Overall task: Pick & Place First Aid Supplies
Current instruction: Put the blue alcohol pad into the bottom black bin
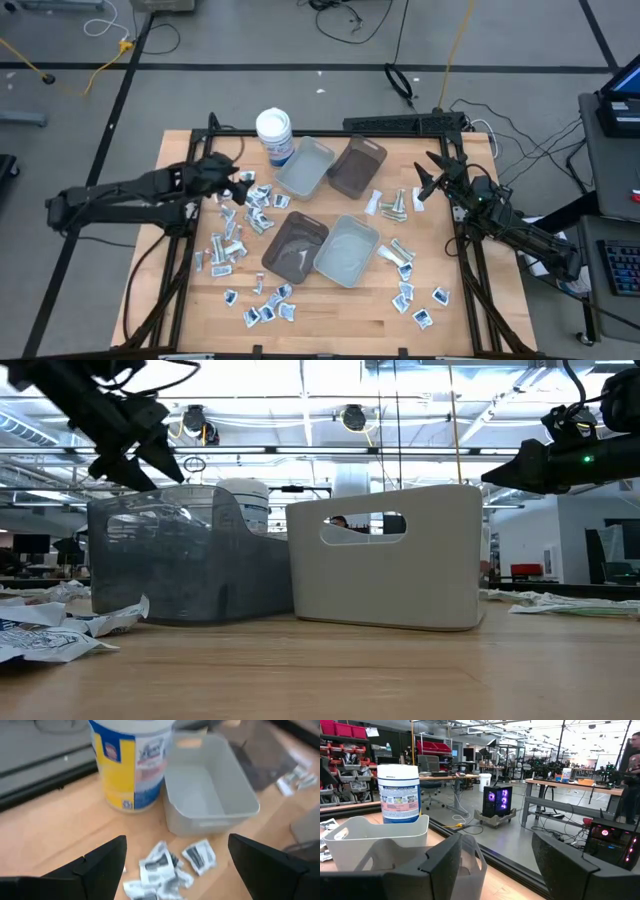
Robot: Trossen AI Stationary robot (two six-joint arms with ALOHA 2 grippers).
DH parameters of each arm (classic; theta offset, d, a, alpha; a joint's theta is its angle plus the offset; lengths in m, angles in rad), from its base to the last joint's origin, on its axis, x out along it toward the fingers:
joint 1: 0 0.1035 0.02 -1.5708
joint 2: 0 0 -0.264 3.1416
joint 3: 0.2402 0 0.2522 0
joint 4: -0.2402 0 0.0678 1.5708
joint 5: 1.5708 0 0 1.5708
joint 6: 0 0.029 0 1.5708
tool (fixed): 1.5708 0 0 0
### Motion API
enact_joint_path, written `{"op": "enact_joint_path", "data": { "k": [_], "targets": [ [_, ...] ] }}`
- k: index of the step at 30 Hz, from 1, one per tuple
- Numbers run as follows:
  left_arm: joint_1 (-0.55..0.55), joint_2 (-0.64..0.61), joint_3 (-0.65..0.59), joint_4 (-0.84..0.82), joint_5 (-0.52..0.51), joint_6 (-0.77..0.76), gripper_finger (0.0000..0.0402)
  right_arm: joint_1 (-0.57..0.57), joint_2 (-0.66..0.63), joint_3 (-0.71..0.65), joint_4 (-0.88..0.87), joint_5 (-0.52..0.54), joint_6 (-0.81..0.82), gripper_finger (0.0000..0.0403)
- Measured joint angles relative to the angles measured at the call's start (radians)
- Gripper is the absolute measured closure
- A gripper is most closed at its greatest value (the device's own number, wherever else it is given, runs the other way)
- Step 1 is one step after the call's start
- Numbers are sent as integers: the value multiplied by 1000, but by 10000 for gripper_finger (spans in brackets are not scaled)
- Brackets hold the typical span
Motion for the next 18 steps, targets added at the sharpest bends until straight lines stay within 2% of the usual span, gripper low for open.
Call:
{"op": "enact_joint_path", "data": {
  "k": [10, 18],
  "targets": [
    [-104, 206, 288, -374, 122, -157, 48, 0, 0, 0, 0, 0, 0, 165],
    [-222, 331, 484, -714, 167, -340, 48, 0, 0, 0, 0, 0, 0, 165]
  ]
}}
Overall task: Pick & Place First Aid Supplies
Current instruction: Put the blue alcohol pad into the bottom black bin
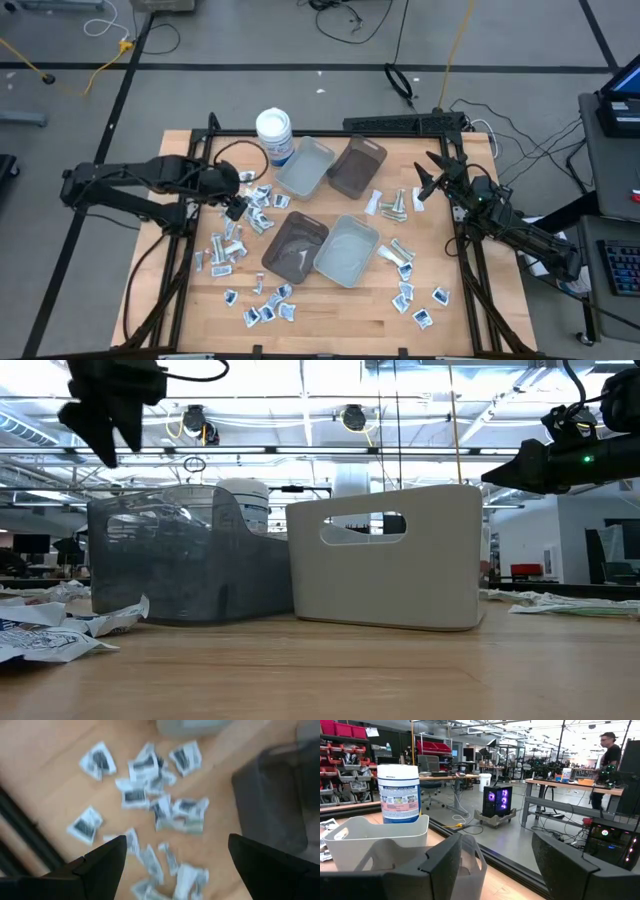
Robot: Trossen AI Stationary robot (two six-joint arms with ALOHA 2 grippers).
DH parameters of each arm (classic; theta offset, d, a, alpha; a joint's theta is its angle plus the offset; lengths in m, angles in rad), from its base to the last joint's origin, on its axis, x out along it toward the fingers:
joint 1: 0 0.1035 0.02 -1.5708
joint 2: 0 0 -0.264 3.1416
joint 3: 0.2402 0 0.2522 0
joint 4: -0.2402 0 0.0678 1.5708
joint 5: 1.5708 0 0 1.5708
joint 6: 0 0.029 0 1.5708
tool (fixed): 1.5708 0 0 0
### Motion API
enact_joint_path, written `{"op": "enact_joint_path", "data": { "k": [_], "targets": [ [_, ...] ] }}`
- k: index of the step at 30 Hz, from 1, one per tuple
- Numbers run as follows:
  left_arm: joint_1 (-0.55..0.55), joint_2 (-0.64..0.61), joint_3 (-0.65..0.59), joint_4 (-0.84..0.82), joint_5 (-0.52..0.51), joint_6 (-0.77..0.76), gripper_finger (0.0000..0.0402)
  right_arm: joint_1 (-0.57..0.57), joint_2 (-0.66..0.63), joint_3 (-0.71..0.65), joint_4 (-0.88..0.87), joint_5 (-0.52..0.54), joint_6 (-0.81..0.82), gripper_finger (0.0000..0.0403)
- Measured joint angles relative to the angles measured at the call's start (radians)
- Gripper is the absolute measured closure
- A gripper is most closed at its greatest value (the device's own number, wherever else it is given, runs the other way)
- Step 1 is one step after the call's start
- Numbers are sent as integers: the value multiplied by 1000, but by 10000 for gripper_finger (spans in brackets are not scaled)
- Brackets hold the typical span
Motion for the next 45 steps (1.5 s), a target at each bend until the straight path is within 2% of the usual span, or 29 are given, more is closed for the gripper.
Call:
{"op": "enact_joint_path", "data": {
  "k": [6, 12, 21, 27, 36, 39, 45],
  "targets": [
    [-99, 86, 92, -124, 74, -115, 48, 0, 0, 0, 0, 0, 0, 165],
    [-208, 136, 106, -123, 173, -247, 48, 0, 0, 0, 0, 0, 0, 165],
    [-381, 200, 106, -93, 248, -517, 48, 0, 0, 0, 0, 0, 0, 165],
    [-489, 247, 106, -54, 306, -719, 48, 0, 0, 0, 0, 0, 0, 165],
    [-640, 307, 106, -11, 317, -1122, 48, 0, 0, 0, 0, 0, 0, 165],
    [-673, 318, 106, -8, 373, -1255, 48, 0, 0, 0, 0, 0, 0, 165],
    [-753, 344, 106, -5, 393, -1397, 48, 0, 0, 0, 0, 0, 0, 165]
  ]
}}
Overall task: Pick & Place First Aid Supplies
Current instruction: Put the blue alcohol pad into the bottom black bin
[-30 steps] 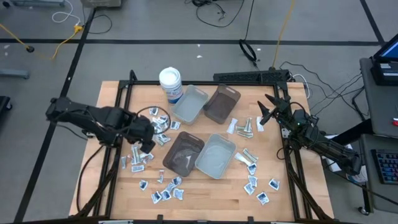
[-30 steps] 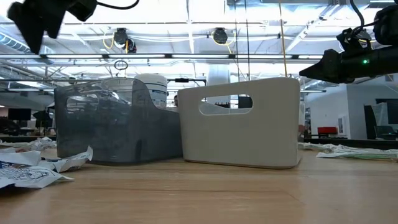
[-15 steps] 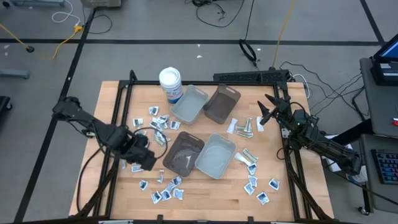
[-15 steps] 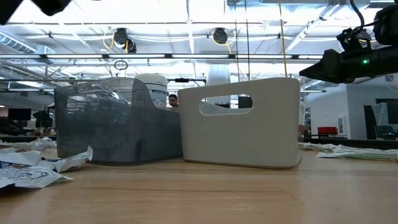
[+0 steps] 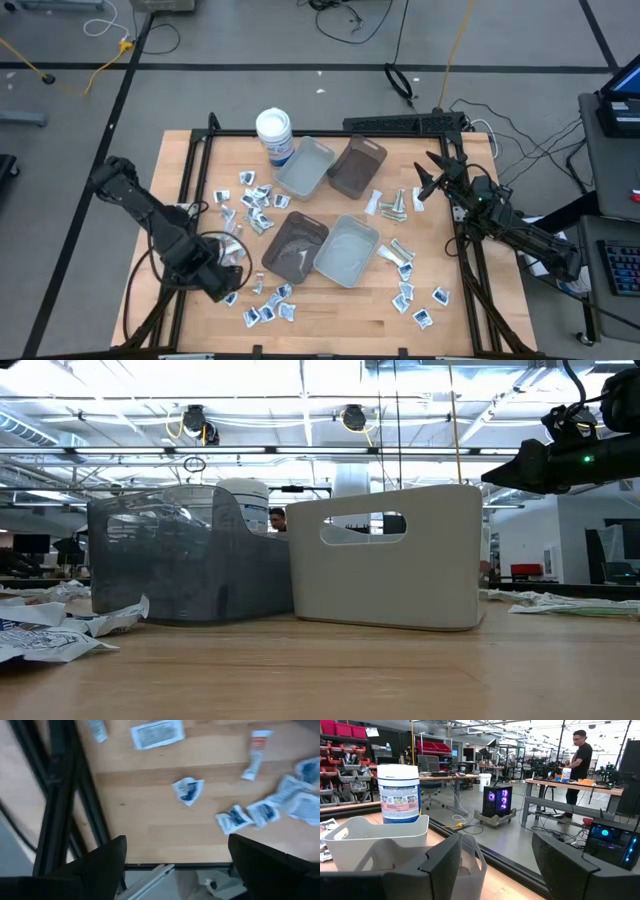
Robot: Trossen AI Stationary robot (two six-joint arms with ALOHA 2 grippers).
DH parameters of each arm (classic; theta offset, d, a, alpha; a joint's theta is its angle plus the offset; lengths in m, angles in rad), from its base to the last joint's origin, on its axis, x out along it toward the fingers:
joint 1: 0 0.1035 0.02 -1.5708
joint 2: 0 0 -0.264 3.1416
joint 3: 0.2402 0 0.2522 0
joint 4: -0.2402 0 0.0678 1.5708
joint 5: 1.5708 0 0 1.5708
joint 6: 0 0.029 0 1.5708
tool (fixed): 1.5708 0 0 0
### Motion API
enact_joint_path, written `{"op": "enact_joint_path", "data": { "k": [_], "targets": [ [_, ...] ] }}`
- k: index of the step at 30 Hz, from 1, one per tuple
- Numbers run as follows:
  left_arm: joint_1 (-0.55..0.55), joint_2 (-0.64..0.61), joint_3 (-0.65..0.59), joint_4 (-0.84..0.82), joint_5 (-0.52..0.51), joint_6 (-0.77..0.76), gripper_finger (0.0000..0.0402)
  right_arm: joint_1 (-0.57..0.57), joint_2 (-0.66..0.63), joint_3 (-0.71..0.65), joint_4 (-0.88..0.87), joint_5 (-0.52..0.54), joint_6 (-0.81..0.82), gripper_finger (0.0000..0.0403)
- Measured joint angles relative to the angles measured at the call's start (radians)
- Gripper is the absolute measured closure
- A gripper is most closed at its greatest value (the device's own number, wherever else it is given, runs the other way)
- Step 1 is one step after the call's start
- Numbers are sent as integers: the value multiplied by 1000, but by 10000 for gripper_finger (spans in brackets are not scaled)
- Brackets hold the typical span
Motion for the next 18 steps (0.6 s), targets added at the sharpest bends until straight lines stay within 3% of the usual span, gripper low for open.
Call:
{"op": "enact_joint_path", "data": {
  "k": [9, 18],
  "targets": [
    [-72, 15, 0, 76, -64, -113, 48, 0, 0, 0, 0, 0, 0, 165],
    [-92, 79, -15, 84, -91, -108, 48, 0, 0, 0, 0, 0, 0, 165]
  ]
}}
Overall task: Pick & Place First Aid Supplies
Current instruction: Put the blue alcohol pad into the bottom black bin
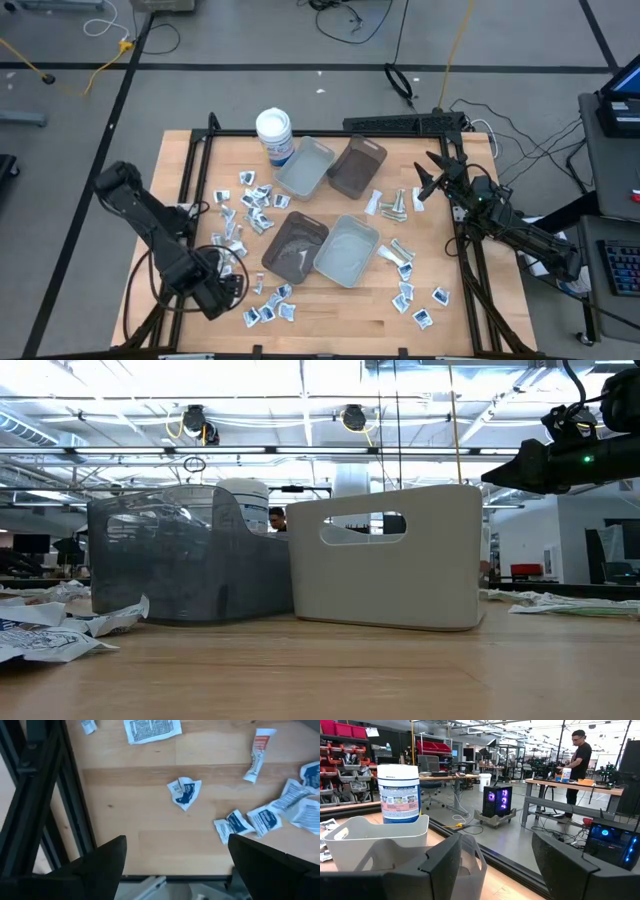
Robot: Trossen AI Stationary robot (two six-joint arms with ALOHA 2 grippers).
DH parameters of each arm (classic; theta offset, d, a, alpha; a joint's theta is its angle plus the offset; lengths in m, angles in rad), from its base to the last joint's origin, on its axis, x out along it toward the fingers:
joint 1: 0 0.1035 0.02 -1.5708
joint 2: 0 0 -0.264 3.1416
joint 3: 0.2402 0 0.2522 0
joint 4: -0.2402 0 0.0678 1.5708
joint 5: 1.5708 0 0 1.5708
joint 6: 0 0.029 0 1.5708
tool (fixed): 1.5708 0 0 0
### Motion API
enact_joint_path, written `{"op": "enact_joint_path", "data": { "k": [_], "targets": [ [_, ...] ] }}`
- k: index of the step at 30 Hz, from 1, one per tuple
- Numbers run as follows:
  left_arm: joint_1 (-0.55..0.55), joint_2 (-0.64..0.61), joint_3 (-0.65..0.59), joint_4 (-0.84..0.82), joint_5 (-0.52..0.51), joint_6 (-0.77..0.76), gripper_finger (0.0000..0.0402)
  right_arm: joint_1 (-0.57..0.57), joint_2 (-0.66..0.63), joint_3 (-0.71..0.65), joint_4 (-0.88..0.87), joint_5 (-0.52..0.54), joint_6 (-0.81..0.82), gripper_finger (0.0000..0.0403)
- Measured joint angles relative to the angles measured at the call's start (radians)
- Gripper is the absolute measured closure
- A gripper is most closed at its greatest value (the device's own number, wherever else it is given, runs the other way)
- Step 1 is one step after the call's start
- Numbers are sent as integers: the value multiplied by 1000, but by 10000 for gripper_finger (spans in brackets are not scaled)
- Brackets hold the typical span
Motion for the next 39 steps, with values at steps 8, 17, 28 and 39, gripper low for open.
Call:
{"op": "enact_joint_path", "data": {
  "k": [8, 17, 28, 39],
  "targets": [
    [1, 95, 0, 18, 6, 28, 48, 0, 0, 0, 0, 0, 0, 165],
    [31, 210, 0, 17, 52, 114, 48, 0, 0, 0, 0, 0, 0, 165],
    [53, 358, 0, 64, 46, 143, 48, 0, 0, 0, 0, 0, 0, 165],
    [57, 402, 0, 92, 14, 163, 48, 0, 0, 0, 0, 0, 0, 165]
  ]
}}
